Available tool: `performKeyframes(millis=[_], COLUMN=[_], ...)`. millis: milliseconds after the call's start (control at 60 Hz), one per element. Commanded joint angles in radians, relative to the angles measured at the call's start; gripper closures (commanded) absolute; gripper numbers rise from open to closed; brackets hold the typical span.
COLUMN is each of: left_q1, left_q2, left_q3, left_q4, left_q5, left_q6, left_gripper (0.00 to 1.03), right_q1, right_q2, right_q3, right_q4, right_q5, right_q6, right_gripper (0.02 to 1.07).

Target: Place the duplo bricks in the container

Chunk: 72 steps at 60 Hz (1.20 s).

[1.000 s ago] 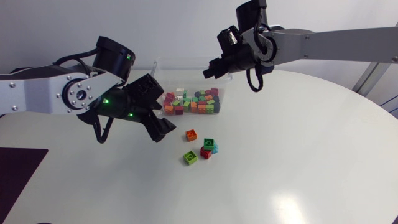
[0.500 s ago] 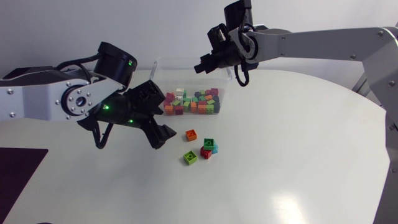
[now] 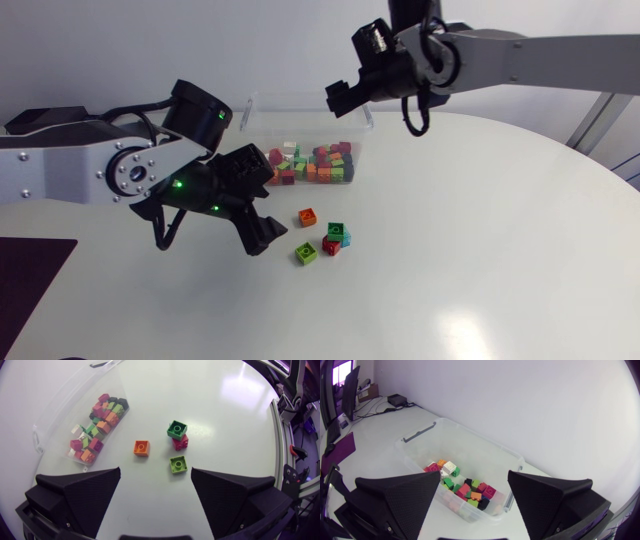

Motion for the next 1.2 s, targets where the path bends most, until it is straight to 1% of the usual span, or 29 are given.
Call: performKeyframes(millis=[0,200,300,367,433,517,667,700,933,1183], left_q1=[-0.026,-0.058,-0.077,-0.101,-0.113,-0.118,-0.121,-0.121,-0.123,-0.136], left_q2=[0.026,0.124,0.168,0.216,0.25,0.311,0.363,0.38,0.454,0.503], left_q3=[0.002,0.029,0.042,0.069,0.095,0.163,0.221,0.237,0.304,0.345], left_q4=[-0.02,-0.057,-0.06,-0.071,-0.075,-0.115,-0.138,-0.143,-0.22,-0.247], left_q5=[0.008,0.006,-0.02,-0.048,-0.064,-0.077,-0.097,-0.104,-0.107,-0.118], left_q6=[0.037,0.023,0.012,-0.009,-0.032,-0.071,-0.102,-0.117,-0.166,-0.195], left_gripper=[0.06,0.06,0.06,0.06,0.07,0.08,0.08,0.09,0.11,0.11], right_q1=[-0.007,-0.018,-0.03,-0.047,-0.053,-0.054,-0.054,-0.051,-0.047,-0.045], right_q2=[-0.107,-0.314,-0.395,-0.461,-0.495,-0.535,-0.584,-0.601,-0.661,-0.674], right_q3=[-0.098,-0.315,-0.411,-0.498,-0.547,-0.618,-0.688,-0.705,-0.745,-0.769], right_q4=[0.011,-0.006,-0.018,-0.03,-0.035,-0.045,-0.059,-0.07,-0.111,-0.118], right_q5=[-0.015,-0.018,-0.025,-0.041,-0.045,-0.05,-0.05,-0.05,-0.053,-0.053], right_q6=[-0.019,-0.025,-0.027,-0.027,-0.027,-0.027,-0.025,-0.024,-0.024,-0.024], right_gripper=[0.06,0.06,0.06,0.06,0.06,0.06,0.06,0.06,0.06,0.06])
